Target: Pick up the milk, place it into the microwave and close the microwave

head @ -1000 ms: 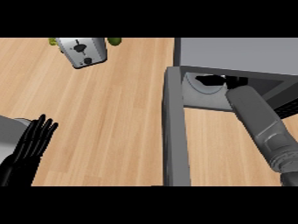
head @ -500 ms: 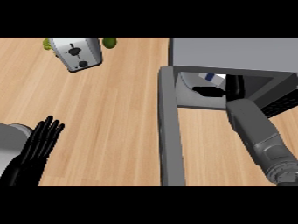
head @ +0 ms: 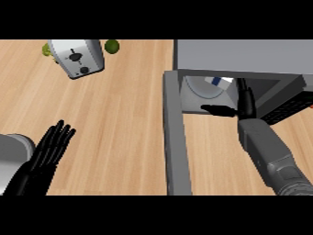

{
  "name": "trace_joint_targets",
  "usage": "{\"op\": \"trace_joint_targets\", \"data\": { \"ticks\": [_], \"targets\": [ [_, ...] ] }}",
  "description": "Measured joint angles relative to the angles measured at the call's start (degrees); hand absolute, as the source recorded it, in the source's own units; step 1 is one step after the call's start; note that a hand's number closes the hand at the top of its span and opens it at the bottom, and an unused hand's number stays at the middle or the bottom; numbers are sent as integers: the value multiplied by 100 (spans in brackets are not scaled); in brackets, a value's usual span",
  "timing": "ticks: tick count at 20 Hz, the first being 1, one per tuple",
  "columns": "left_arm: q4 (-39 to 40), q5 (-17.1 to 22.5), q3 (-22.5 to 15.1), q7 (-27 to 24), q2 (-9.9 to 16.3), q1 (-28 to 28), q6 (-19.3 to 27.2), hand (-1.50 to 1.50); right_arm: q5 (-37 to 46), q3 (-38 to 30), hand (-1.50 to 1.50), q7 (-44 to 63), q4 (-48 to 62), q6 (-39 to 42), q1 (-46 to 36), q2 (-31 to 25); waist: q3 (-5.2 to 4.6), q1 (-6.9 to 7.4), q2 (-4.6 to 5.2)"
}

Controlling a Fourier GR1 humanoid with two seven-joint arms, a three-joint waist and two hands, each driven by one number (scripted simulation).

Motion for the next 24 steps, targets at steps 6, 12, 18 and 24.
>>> {"op": "trace_joint_targets", "data": {
  "ticks": [6,12,18,24],
  "targets": [
    [-11,-224,-227,66,-178,-19,117,-150,-127,-42,-150,-352,-54,762,445,139,-10,-90,-52],
    [148,-291,-225,-20,-245,-60,105,-150,-257,3,-150,-661,-354,1388,1156,224,-5,-229,-81],
    [150,-112,-372,184,-150,-62,-230,150,-555,-9,-150,-803,-861,2315,1843,342,-7,-350,-109],
    [166,-507,-565,284,-34,-99,-273,150,-804,176,-150,-683,-2009,2965,2750,352,-12,-423,-131]
  ]
}}
